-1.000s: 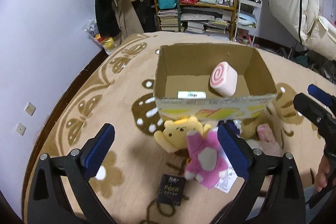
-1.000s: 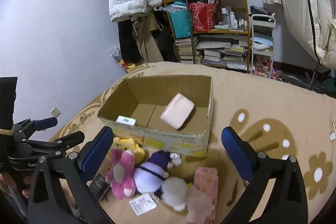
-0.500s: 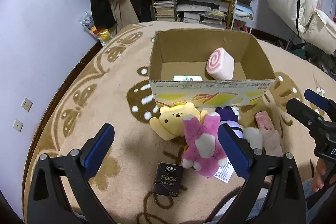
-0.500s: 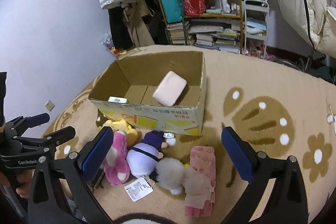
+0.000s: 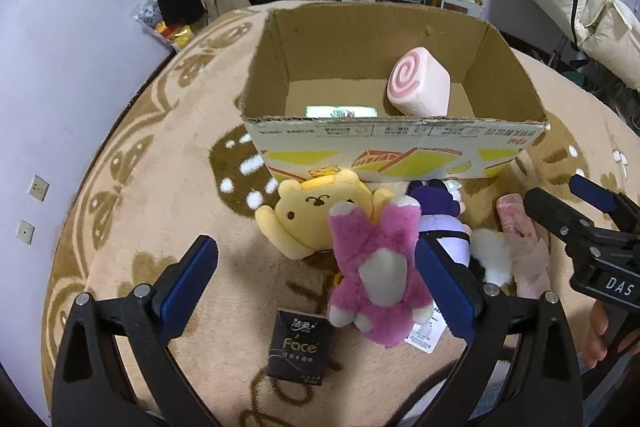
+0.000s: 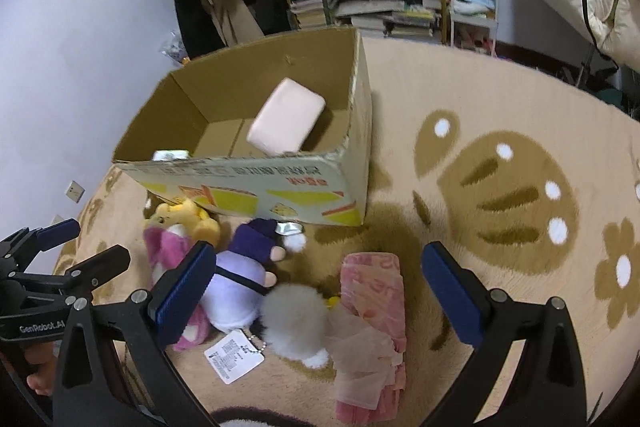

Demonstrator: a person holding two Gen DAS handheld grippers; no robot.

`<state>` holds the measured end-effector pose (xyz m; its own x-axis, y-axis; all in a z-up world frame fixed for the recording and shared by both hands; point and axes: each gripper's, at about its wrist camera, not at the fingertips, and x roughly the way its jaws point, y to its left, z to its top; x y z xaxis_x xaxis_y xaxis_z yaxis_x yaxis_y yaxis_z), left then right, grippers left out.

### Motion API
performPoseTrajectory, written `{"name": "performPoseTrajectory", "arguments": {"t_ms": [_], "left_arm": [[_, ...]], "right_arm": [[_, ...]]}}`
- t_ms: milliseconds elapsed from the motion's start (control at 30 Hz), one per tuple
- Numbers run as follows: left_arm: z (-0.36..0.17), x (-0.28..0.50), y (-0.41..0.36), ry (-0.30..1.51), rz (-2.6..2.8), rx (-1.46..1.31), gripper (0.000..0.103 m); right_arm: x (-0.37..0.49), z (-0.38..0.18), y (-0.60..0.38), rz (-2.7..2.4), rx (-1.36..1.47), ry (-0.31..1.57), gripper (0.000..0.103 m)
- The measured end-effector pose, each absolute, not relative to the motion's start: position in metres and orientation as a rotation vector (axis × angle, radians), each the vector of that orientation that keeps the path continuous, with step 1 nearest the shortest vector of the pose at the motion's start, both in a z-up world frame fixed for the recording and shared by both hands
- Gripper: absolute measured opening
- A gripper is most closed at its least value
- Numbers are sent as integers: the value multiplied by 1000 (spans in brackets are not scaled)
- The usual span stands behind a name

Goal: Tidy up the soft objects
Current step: 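Move both tools back toward the remaining plush pile, then grasp the pink bunny plush with left tool while right tool grasps the pink wrapped roll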

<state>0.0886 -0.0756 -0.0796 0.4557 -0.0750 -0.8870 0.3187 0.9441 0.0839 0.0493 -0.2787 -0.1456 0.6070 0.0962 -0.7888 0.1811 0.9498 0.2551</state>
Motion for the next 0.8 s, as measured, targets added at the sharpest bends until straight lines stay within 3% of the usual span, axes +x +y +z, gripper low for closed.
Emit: {"name": "performPoseTrajectory", "arguments": {"t_ms": [533, 667, 800], "left_arm": [[-124, 105, -99, 1190, -271, 288, 98], [-130, 106, -100, 1203, -270, 287, 98], [-131, 107, -99, 1200, -268, 281, 98]], "right_arm": [[69, -186, -297, -137, 390, 1052, 103], [71, -196, -302, -137, 406, 1101, 92], [74, -207, -303, -113, 417, 1145, 71]]}}
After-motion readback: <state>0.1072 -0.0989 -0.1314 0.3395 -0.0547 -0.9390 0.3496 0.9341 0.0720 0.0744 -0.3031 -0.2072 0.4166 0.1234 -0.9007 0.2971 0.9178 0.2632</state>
